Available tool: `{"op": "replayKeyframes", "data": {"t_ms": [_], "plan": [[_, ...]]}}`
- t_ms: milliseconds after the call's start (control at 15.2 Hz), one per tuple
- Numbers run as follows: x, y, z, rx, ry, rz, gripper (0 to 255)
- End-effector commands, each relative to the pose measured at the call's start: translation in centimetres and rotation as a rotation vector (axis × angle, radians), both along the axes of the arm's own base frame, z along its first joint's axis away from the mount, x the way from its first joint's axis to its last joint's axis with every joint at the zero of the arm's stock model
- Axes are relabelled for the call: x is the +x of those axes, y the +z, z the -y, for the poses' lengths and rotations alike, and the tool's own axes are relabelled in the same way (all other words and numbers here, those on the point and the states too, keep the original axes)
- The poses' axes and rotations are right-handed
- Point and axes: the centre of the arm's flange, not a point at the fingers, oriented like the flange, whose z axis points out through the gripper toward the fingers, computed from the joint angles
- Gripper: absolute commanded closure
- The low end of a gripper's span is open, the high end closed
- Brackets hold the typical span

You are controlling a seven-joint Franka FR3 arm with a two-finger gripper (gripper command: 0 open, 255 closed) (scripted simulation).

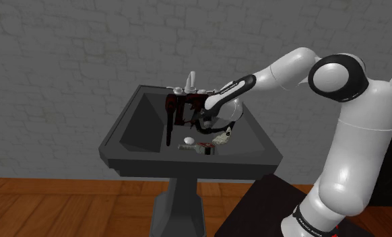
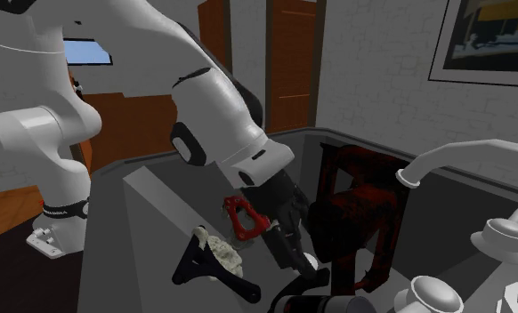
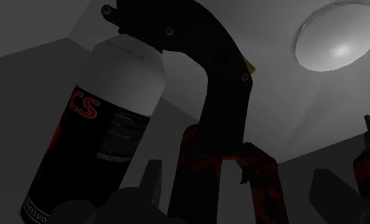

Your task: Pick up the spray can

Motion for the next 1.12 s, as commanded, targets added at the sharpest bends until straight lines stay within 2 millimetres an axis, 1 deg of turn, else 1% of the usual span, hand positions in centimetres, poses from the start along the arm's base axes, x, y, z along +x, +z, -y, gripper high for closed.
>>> {"op": "replayKeyframes", "data": {"t_ms": [0, 462, 594, 660, 1056], "plan": [[1.4, -1.1, 0.7, -0.001, 0.001, 0.024, 0], [1.4, -4.8, 0.7, -0.001, 0.001, 0.024, 0], [1.4, -5.1, 0.7, -0.001, 0.001, 0.024, 0], [1.4, -4.8, 1.1, -0.001, 0.001, 0.025, 255], [1.4, -5.1, 1.2, -0.001, 0.001, 0.025, 255]]}}
